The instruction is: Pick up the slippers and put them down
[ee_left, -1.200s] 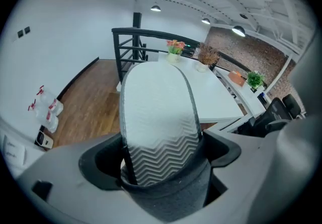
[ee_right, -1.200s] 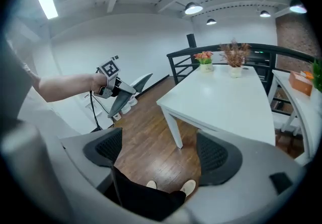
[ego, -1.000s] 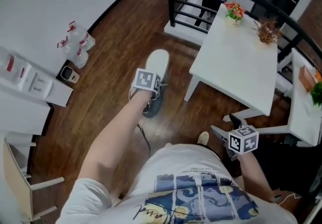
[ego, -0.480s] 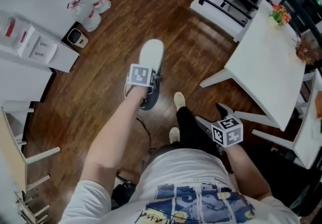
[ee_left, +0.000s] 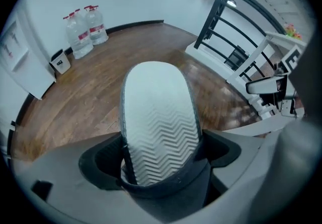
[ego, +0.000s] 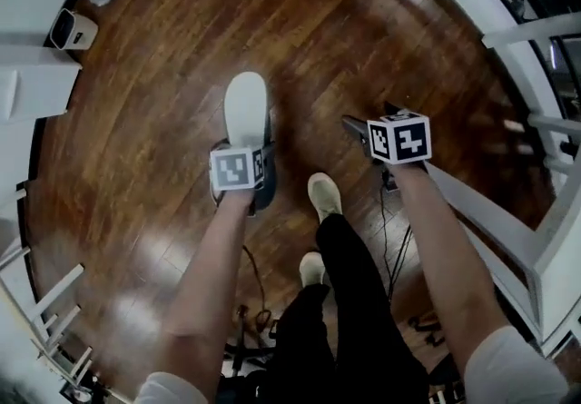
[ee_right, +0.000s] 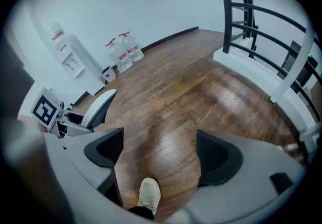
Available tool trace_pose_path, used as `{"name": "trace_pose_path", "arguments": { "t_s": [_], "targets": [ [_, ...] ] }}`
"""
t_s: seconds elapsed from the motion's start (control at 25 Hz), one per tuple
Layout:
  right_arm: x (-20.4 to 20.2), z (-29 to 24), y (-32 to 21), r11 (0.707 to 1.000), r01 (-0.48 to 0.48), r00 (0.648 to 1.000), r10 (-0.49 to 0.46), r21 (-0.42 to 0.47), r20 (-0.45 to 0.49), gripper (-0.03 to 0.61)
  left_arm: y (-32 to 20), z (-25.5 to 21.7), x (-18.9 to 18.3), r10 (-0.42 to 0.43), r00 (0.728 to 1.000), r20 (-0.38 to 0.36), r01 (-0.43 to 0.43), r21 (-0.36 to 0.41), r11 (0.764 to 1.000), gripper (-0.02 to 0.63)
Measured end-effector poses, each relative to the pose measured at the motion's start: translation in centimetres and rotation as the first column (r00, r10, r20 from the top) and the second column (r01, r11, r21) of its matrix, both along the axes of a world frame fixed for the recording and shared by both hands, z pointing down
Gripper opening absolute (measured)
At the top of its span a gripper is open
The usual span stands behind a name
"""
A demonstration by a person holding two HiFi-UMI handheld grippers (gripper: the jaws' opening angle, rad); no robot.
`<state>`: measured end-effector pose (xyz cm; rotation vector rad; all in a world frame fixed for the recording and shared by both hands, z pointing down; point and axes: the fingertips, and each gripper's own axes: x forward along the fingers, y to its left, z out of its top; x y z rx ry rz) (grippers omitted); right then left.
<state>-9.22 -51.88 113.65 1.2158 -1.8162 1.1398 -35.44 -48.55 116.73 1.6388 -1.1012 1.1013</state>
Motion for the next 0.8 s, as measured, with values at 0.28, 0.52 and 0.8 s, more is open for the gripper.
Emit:
{"name": "trace_pose_path", "arguments": {
  "t_s": [0.28,0.52,0.8],
  "targets": [
    [-1.4,16.4,1.0,0.995,0.045,0.998,-0.048,-0.093,-0.037,0.459,1.8,23.8,-0.9,-0.056,0.998,-0.025,0.054,-0.084,0.995,0.483],
    [-3.3,21.4,1.9,0.985,0.121,0.991,-0.127,-0.126,-0.040,0.454,3.3,32.7,-3.0,-0.081,0.996,0.030,0.085,-0.129,0.988,0.485],
    [-1.9,23.5,1.1,0.972,0.152,0.988,-0.151,-0.177,0.018,0.451,4.3,33.7,-1.5,-0.049,0.987,0.153,0.080,-0.206,0.975,0.531]
  ]
}}
